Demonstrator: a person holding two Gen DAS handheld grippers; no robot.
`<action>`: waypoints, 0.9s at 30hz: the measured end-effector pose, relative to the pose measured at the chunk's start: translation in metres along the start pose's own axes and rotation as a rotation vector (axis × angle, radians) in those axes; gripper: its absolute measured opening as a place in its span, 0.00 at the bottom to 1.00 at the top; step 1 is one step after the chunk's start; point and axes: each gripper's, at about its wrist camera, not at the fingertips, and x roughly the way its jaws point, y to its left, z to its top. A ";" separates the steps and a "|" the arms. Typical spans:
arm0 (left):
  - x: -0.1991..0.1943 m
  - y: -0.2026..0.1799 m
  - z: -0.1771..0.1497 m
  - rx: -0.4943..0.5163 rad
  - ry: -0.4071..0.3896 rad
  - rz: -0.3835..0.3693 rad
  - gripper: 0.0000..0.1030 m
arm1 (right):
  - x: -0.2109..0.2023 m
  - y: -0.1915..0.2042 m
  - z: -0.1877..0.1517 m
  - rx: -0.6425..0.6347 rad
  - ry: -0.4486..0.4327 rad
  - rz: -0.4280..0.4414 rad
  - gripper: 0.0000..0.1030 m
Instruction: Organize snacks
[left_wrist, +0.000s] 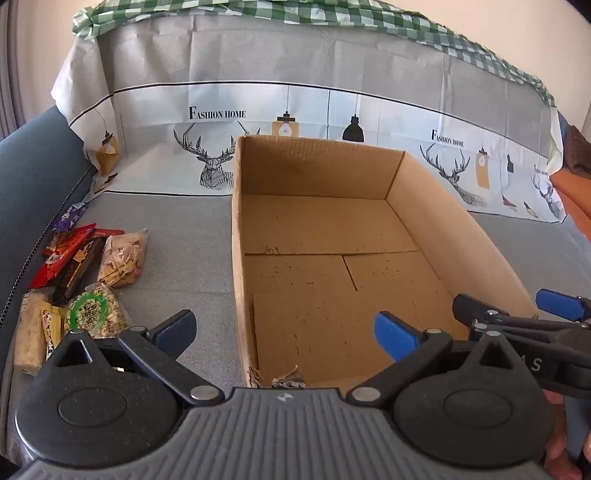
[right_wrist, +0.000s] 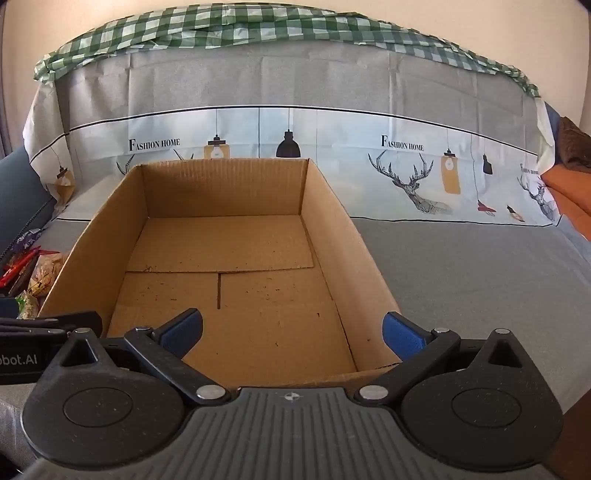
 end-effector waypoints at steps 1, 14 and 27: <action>0.000 0.000 -0.001 0.002 0.001 0.001 1.00 | -0.001 0.000 0.001 0.003 0.002 0.000 1.00; -0.001 0.001 -0.002 0.008 0.001 -0.008 1.00 | 0.000 -0.002 -0.006 0.006 0.000 0.000 0.99; -0.002 0.000 -0.001 0.013 0.001 -0.030 1.00 | 0.000 0.001 -0.003 -0.017 -0.031 -0.030 0.99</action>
